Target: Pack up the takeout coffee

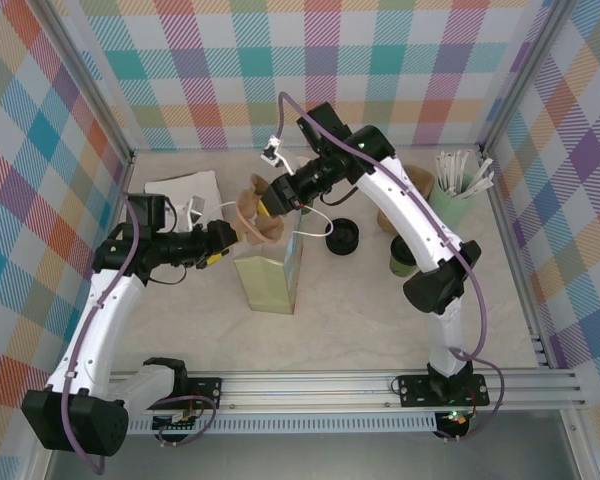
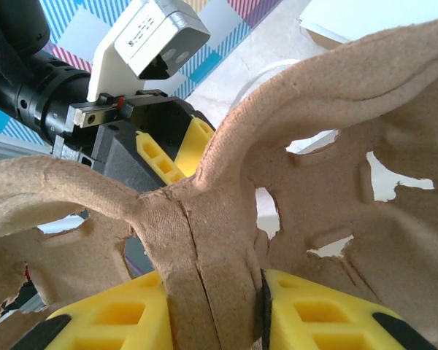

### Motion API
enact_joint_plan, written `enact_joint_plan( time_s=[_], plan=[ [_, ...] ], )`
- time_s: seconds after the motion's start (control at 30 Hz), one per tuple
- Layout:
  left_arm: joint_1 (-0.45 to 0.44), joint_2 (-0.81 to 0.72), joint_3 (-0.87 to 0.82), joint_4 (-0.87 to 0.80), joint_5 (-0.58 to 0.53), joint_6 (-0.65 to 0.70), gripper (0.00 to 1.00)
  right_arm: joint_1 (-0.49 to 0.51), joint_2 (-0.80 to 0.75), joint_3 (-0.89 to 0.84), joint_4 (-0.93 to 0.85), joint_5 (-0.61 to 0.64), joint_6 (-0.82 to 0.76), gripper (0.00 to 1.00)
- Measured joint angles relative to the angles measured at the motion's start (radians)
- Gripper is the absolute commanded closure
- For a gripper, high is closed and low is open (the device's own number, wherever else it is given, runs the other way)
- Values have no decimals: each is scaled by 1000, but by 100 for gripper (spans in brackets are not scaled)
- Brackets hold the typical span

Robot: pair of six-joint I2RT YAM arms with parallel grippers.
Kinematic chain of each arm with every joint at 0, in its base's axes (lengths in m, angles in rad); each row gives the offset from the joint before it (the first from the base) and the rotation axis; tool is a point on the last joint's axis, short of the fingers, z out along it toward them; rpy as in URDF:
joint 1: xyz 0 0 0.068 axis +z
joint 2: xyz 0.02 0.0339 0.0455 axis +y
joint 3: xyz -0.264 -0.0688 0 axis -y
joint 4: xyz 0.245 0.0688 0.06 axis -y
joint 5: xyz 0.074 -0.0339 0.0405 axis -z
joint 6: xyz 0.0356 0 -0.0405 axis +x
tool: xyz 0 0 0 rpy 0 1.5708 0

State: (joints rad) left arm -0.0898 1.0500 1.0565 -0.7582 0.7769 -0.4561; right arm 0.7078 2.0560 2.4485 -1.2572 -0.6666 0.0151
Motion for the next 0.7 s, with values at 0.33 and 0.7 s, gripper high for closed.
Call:
enact_joint_plan(
  time_s=[0.33,0.7],
  plan=[
    [0,6,-15,-32,1,37,37,0,48,7,-49,77,-27,68],
    [0,11,-19,-80,37,87,39,1,57,15,-84,216,-46,68]
  ],
)
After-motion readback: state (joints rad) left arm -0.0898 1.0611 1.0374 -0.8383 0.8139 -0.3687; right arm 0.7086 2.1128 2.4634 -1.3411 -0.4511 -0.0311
